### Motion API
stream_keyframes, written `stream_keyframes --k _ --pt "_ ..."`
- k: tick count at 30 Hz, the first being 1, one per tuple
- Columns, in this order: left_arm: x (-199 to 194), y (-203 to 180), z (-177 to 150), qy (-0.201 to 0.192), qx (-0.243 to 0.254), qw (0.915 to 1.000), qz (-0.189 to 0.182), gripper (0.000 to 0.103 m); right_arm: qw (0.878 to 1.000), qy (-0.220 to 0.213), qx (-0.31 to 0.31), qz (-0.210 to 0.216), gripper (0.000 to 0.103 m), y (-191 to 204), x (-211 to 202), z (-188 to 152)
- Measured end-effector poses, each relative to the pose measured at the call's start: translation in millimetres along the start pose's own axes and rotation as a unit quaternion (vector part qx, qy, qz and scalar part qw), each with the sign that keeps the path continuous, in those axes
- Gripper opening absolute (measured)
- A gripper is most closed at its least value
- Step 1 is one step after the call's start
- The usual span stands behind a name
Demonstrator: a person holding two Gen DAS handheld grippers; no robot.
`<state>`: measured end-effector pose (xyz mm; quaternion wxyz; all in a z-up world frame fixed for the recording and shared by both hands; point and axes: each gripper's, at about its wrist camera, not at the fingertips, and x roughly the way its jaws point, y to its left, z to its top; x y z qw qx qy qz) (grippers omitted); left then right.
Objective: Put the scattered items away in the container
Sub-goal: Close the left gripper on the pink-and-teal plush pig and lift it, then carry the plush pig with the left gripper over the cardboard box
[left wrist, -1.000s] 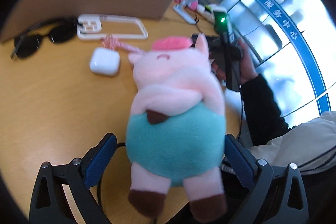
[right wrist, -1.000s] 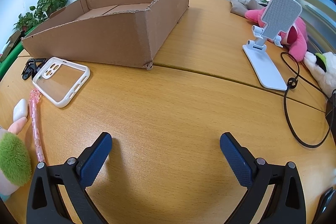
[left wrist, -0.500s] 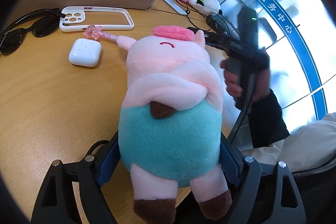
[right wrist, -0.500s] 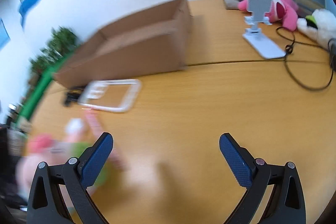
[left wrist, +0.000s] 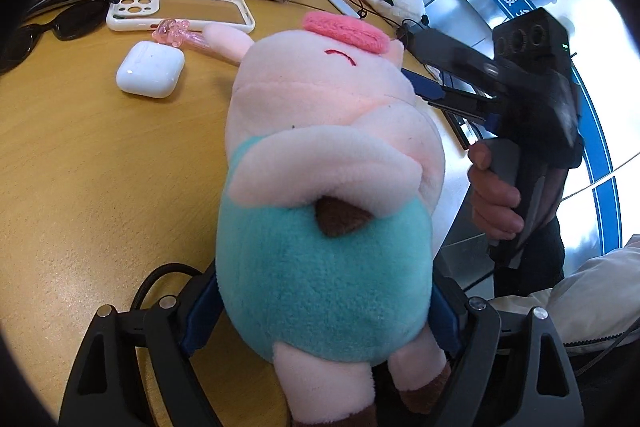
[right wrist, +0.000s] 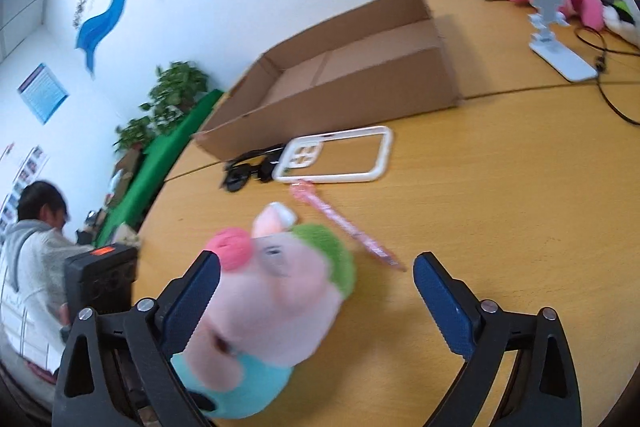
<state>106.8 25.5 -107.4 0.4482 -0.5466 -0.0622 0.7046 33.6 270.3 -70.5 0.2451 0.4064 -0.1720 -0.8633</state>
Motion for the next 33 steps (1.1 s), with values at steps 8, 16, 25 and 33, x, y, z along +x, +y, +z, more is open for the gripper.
stream_keyframes --k 8,16,25,33 --pt "-6 1 0 -0.003 -0.002 1.0 0.0 0.078 0.997 0.066 -0.034 0.01 0.103 34 41 -16" --pt "-9 1 4 -0.009 0.002 0.9999 0.005 0.076 0.996 0.089 0.0 0.008 0.103 31 58 -6" --pt "-31 -5 19 -0.041 0.02 0.9982 0.039 0.075 0.997 0.066 -0.023 0.009 0.091 49 58 16" --pt "-75 -20 57 -0.121 0.056 0.9878 0.079 0.075 0.995 -0.003 -0.093 0.023 0.085 81 35 68"
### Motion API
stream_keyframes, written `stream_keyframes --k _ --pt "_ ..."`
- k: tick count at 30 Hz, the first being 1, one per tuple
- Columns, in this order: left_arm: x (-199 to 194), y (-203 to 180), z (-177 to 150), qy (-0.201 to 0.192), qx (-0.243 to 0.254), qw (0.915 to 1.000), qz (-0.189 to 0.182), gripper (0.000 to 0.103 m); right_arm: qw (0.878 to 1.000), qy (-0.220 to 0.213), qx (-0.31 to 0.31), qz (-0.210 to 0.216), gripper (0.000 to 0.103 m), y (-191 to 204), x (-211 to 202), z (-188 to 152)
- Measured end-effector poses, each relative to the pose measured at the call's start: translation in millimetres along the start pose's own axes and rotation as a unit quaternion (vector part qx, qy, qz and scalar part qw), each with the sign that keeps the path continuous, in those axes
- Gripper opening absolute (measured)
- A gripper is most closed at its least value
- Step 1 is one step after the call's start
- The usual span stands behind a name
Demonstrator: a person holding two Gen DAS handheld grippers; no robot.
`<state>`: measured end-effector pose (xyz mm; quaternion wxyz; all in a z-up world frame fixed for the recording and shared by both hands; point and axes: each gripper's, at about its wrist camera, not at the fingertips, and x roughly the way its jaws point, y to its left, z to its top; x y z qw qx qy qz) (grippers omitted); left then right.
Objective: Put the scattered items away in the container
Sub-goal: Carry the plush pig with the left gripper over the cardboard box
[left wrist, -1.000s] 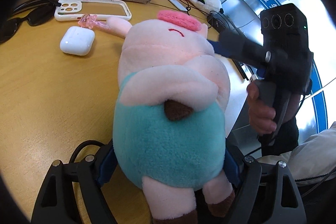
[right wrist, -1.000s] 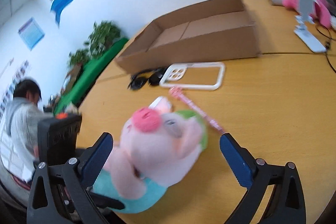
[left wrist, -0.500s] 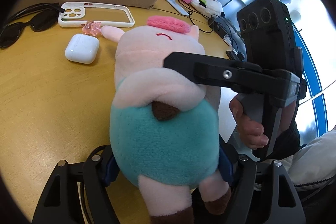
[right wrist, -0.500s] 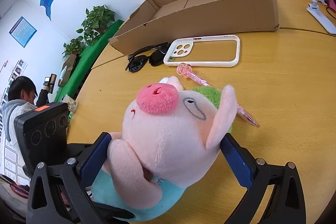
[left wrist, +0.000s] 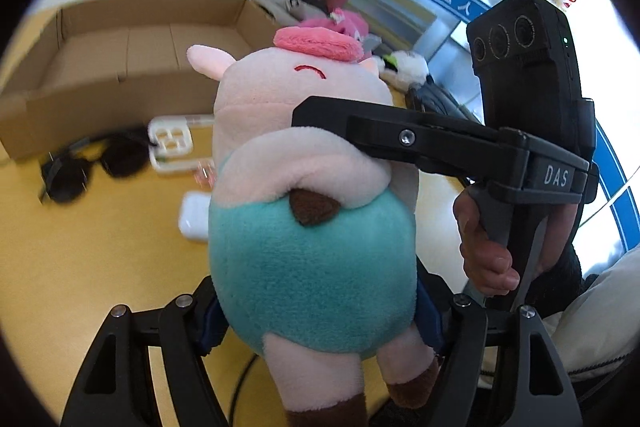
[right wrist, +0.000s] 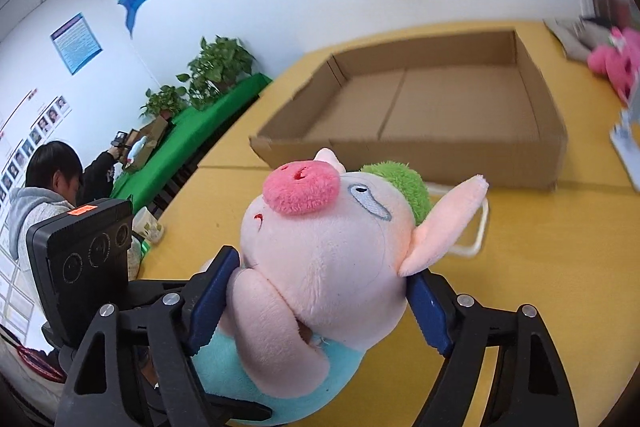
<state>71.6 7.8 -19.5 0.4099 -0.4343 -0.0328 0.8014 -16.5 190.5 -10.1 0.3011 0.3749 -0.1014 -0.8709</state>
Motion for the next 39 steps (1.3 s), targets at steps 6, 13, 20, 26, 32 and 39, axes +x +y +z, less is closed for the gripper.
stream_keyframes --k 6,13,20,26,32,39 --pt "-27 7 57 -0.072 0.012 0.9967 0.034 0.075 0.997 -0.049 -0.052 0.014 0.085 14 -8 68" --pt "-58 22 120 -0.135 0.025 0.9873 0.079 0.075 0.989 -0.08 -0.118 0.042 0.084 32 -5 149" --pt "-81 54 178 -0.171 0.014 0.9788 0.112 0.075 0.986 -0.076 -0.126 0.081 0.084 36 24 229" --pt "-106 92 232 -0.2 0.014 0.971 0.13 0.075 0.98 -0.076 -0.16 0.09 0.084 50 50 300" --pt "-107 139 270 -0.204 -0.007 0.9705 0.128 0.075 0.978 -0.071 -0.173 0.096 0.084 48 90 354" --pt "-81 201 283 -0.168 -0.042 0.9767 0.126 0.075 0.983 -0.044 -0.144 0.106 0.084 23 160 377"
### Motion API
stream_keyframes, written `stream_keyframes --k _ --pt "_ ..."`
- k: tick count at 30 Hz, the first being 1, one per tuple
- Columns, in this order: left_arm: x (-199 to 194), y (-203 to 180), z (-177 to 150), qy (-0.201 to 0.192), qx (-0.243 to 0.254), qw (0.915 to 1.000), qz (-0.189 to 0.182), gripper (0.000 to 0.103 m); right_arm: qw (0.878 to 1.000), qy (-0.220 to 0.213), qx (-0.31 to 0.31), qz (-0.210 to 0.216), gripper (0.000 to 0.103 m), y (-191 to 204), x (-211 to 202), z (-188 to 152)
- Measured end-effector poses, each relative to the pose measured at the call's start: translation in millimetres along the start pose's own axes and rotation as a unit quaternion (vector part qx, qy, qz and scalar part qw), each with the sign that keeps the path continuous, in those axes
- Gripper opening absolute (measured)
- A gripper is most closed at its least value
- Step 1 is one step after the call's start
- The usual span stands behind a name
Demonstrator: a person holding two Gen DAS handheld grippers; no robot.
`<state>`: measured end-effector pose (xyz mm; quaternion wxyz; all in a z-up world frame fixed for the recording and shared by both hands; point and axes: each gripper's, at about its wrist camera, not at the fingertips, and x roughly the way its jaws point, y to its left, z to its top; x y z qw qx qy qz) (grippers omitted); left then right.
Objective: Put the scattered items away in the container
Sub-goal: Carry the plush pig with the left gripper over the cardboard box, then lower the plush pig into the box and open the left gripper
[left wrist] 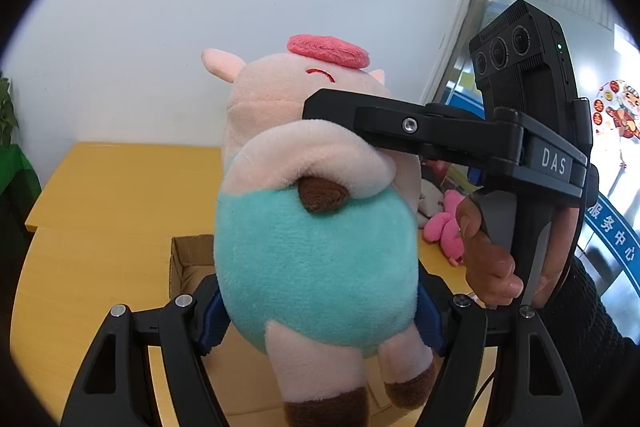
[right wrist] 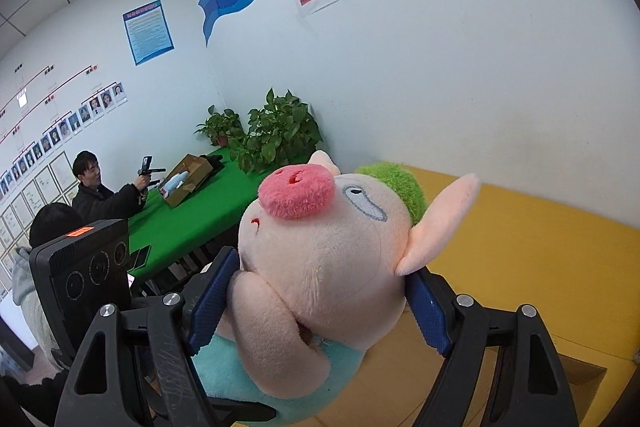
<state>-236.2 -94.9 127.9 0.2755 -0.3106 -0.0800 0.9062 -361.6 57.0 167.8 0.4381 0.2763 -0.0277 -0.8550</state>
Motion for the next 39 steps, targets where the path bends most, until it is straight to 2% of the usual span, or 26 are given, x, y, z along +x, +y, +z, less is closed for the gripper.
stream_keyframes --k 11,20,25,27,30,33,39 --pt "76 65 -34 0.097 -0.052 0.9939 0.014 0.075 0.996 0.044 0.074 0.023 0.084 -60 104 -37" --pt "145 90 -69 0.176 -0.098 0.9785 0.045 0.075 0.984 0.066 0.164 0.02 0.078 -115 170 -83" --pt "172 98 -89 0.214 -0.107 0.9683 0.072 0.075 0.981 0.073 0.181 0.007 0.077 -131 191 -108" --pt "179 102 -96 0.222 -0.114 0.9651 0.08 0.076 0.981 0.076 0.18 -0.002 0.076 -132 199 -117" --pt "183 99 -101 0.22 -0.093 0.9653 0.106 0.079 0.982 0.064 0.176 -0.005 0.075 -135 205 -124" --pt "182 98 -103 0.218 -0.092 0.9655 0.11 0.081 0.984 0.05 0.169 -0.008 0.075 -136 204 -128" --pt "167 93 -112 0.211 -0.099 0.9653 0.118 0.083 0.986 0.058 0.156 -0.025 0.072 -142 206 -136"
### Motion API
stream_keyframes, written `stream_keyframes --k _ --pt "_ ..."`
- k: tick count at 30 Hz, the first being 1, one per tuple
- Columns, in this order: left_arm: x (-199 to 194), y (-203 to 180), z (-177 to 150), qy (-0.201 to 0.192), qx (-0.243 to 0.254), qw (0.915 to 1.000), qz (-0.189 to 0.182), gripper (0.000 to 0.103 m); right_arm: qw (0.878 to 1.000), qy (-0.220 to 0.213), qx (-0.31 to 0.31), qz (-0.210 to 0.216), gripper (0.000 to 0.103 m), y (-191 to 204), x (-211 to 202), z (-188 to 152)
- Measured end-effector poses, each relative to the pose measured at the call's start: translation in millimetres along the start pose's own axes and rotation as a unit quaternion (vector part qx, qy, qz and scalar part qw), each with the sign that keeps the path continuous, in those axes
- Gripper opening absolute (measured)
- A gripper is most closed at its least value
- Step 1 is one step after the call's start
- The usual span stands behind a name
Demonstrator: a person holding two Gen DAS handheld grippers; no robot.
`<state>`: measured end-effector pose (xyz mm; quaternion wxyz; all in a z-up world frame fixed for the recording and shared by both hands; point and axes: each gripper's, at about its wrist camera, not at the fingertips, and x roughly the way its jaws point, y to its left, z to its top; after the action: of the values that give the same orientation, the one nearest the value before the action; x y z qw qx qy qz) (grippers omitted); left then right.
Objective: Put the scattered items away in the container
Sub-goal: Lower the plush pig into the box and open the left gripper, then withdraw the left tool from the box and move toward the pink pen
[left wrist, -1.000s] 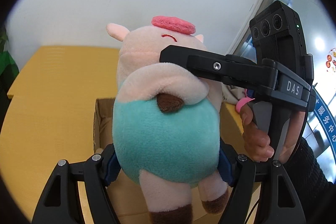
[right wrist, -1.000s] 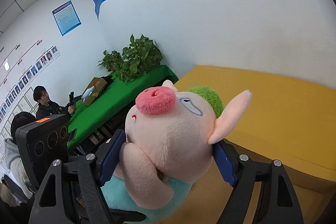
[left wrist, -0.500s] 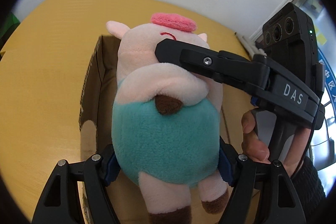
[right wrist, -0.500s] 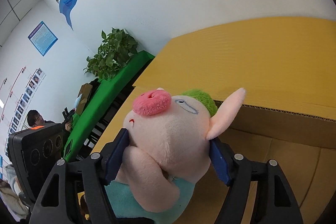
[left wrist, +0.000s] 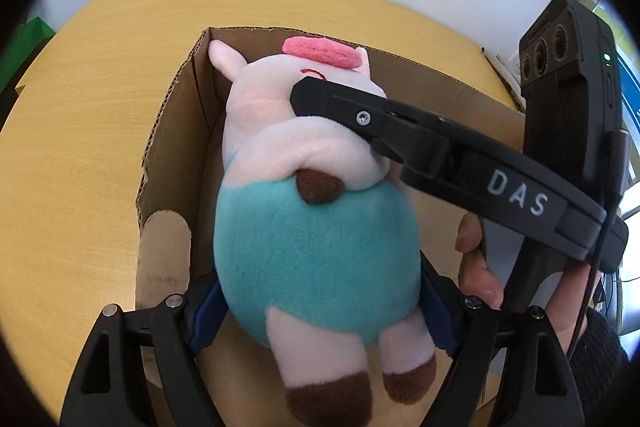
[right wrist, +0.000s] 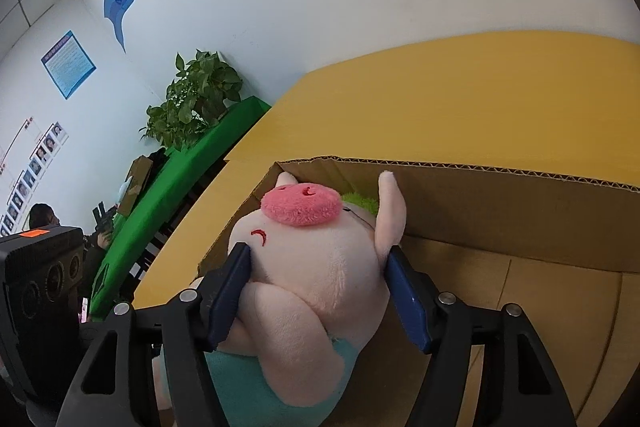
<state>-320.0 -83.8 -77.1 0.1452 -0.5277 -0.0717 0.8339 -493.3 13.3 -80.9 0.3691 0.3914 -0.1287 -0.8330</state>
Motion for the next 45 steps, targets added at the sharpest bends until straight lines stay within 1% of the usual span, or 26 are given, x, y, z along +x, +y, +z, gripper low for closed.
stream_keyframes --k 4,9,10,11,12,13,14,16,17,18,19,20,21,22,23,26,28,30,32,34,36,37,40,41,45 --pt "-23 -3 -15 -0.022 0.004 0.9997 0.009 0.082 1.0 0.005 -0.008 -0.006 0.072 -3 0 -3" --pt "-62 0 -41 -0.053 -0.007 0.9986 -0.002 0.082 1.0 0.008 -0.019 -0.022 0.073 -1 -1 -6" --pt "-69 -1 -48 -0.058 -0.006 0.9983 -0.001 0.082 0.999 0.01 -0.022 -0.028 0.075 1 -1 -6" --pt "-77 -2 -56 -0.064 -0.005 0.9979 0.001 0.082 0.999 0.011 -0.024 -0.035 0.082 2 -3 -6" --pt "-94 10 -48 -0.07 -0.003 0.9975 0.004 0.082 0.998 0.009 -0.028 -0.048 0.094 3 -6 -6" --pt "-105 17 -47 -0.076 -0.001 0.997 0.007 0.082 0.998 0.004 -0.03 -0.062 0.097 5 -10 -5" --pt "-110 18 -52 -0.085 0.0 0.9963 0.011 0.082 0.997 0.001 -0.027 -0.066 0.098 7 -16 -3" --pt "-125 33 -41 -0.101 -0.001 0.9948 0.013 0.082 0.998 -0.002 -0.019 -0.057 0.098 12 -34 2" --pt "-137 43 -44 -0.11 -0.001 0.9939 0.012 0.082 0.998 -0.003 -0.018 -0.058 0.098 17 -47 3" --pt "-141 60 -53 -0.118 0.0 0.9929 0.011 0.082 0.998 -0.003 -0.017 -0.059 0.098 23 -59 5" --pt "-140 62 -62 -0.128 0.002 0.9917 0.012 0.083 0.998 -0.002 -0.017 -0.061 0.098 31 -74 5" --pt "-137 52 -70 -0.139 0.005 0.9901 0.016 0.082 0.998 -0.005 -0.02 -0.064 0.098 41 -95 2" --pt "-132 32 -66 -0.15 0.008 0.9884 0.02 0.082 0.997 -0.011 -0.025 -0.066 0.099 50 -115 -2" --pt "-137 23 -66 -0.162 0.009 0.9865 0.022 0.082 0.997 -0.015 -0.031 -0.069 0.1 59 -133 -8" --pt "-146 21 -74 -0.175 0.01 0.9843 0.023 0.083 0.996 -0.02 -0.039 -0.076 0.103 69 -154 -17" --pt "-162 8 -95 -0.209 0.014 0.9774 0.031 0.085 0.99 -0.045 -0.07 -0.116 0.103 96 -217 -57" --pt "-166 -23 -81 -0.224 0.013 0.9733 0.051 0.085 0.984 -0.053 -0.08 -0.148 0.103 108 -246 -84" --pt "-171 -40 -89 -0.237 0.02 0.9682 0.076 0.085 0.977 -0.061 -0.08 -0.189 0.103 114 -268 -113" --pt "-172 -53 -97 -0.247 0.027 0.965 0.084 0.085 0.97 -0.067 -0.069 -0.225 0.103 115 -285 -138" --pt "-172 -65 -102 -0.25 0.03 0.965 0.072 0.085 0.967 -0.071 -0.047 -0.239 0.103 113 -297 -156" --pt "-171 -79 -107 -0.246 0.04 0.9664 0.065 0.085 0.966 -0.065 -0.032 -0.248 0.103 111 -305 -170" --pt "-169 -84 -109 -0.243 0.045 0.9668 0.064 0.085 0.962 -0.062 -0.031 -0.263 0.103 109 -307 -177" --pt "-163 -94 -111 -0.238 0.053 0.9678 0.062 0.085 0.946 -0.056 -0.041 -0.316 0.103 111 -310 -190" --pt "-160 -96 -110 -0.236 0.054 0.9682 0.062 0.085 0.943 -0.055 -0.049 -0.324 0.103 112 -312 -194" --pt "-151 -102 -108 -0.234 0.047 0.9688 0.067 0.085 0.94 -0.059 -0.059 -0.332 0.103 116 -323 -205"
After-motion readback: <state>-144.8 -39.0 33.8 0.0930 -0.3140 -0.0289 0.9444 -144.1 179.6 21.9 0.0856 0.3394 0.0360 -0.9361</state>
